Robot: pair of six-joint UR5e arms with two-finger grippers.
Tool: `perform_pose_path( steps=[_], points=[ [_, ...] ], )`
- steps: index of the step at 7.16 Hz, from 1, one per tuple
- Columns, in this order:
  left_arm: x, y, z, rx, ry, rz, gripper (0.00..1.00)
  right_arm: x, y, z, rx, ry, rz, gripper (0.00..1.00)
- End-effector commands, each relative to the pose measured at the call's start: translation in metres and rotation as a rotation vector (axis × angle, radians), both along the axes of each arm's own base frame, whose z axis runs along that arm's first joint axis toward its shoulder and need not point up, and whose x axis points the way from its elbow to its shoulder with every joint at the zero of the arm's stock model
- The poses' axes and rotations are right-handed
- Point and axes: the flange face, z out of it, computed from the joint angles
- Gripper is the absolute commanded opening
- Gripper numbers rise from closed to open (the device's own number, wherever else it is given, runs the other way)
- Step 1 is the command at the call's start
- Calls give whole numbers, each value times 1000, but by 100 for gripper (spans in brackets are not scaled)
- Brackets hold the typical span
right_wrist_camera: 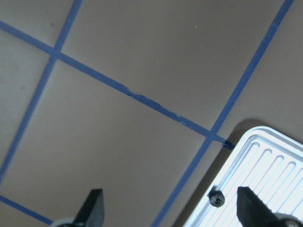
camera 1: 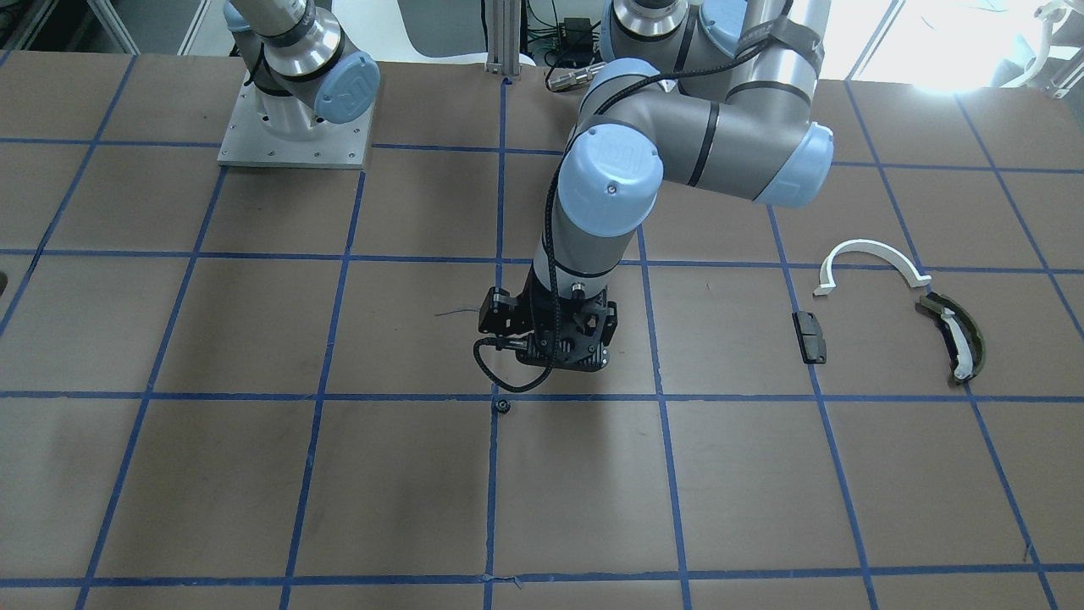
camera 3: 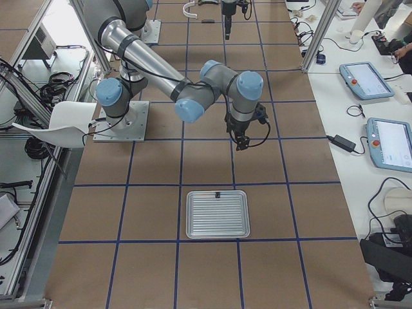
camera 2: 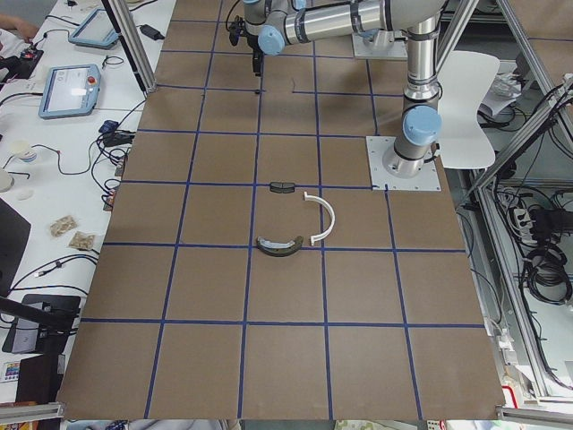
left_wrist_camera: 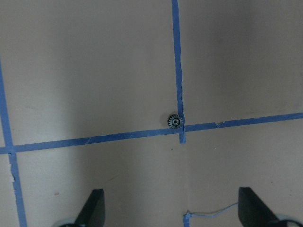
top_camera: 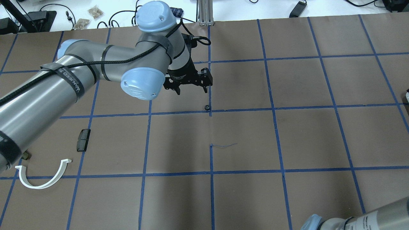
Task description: Place bearing gear from tray to pile
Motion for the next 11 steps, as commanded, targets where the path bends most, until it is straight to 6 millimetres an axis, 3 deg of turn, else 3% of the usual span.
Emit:
perform_pose_path(
  steps=[1, 2, 3, 5, 6, 8, 10, 11],
  points=[
    [-23, -9, -50, -21, -4, -2, 100, -65, 12, -67, -29, -39, 472, 100],
    [-45, -2, -64, -21, -25, 8, 100, -69, 10, -76, -40, -31, 659, 99],
    [-43, -3, -74, -34, -91, 12, 100, -75, 13, -81, -44, -36, 767, 97],
    [-40, 3, -103, -8, -104, 29, 100, -86, 11, -97, -52, -8, 809, 96],
    [-41, -7, -112, -39, -97, 34, 100, -88, 11, -110, -50, -19, 841, 96],
    [-45, -13, -128, -24, -90, 111, 100, -98, 17, -115, -51, -4, 824, 95],
    [-44, -11, -133, -14, -101, 113, 87, -94, 25, -130, -42, -10, 794, 91],
    [-43, -9, -135, 1, -106, 109, 67, -92, 28, -132, -39, -10, 789, 91]
  ],
)
